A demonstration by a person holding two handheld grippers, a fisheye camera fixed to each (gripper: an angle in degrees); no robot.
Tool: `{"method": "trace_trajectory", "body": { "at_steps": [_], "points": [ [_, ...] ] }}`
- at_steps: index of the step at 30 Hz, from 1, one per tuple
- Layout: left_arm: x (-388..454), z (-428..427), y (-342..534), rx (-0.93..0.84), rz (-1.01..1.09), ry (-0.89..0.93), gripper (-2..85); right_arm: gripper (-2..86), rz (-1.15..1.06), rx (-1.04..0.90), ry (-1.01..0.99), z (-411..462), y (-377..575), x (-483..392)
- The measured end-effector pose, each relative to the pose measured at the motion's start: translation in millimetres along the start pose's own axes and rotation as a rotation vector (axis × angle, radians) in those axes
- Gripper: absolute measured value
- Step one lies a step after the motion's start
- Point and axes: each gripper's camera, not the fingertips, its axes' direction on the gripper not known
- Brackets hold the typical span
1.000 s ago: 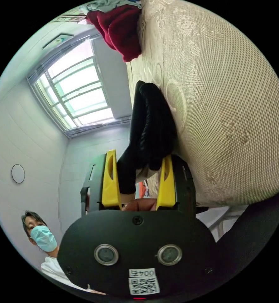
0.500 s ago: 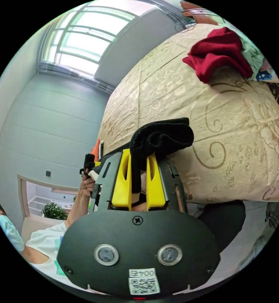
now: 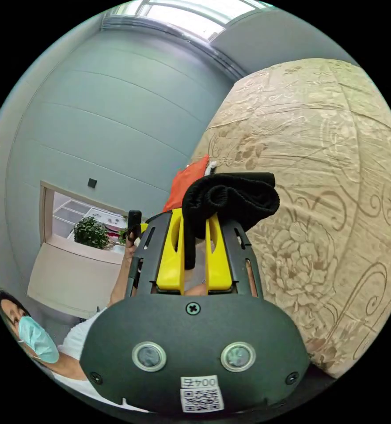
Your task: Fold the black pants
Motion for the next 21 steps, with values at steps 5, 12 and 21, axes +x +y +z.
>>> {"method": "trace_trajectory", "body": {
  "at_steps": [5, 12, 21],
  "points": [
    [60.6, -156.9, -76.0, 0.079, 0.159, -0.219, 8.1, 7.9, -0.153, 0.095, -0.097, 100.4, -102.4, -77.4],
    [27.9, -311.8, -124.2, 0.066, 0.085, -0.538, 8.7, 7.9, -0.209, 0.128, -0.095, 277.0, -136.6, -88.8],
    [-144.6, -403.3, -34.8, 0.261, -0.317, -0.546, 7.3, 9.5, -0.115, -0.148, -0.092, 403.7, -107.7, -30.7]
  ]
}}
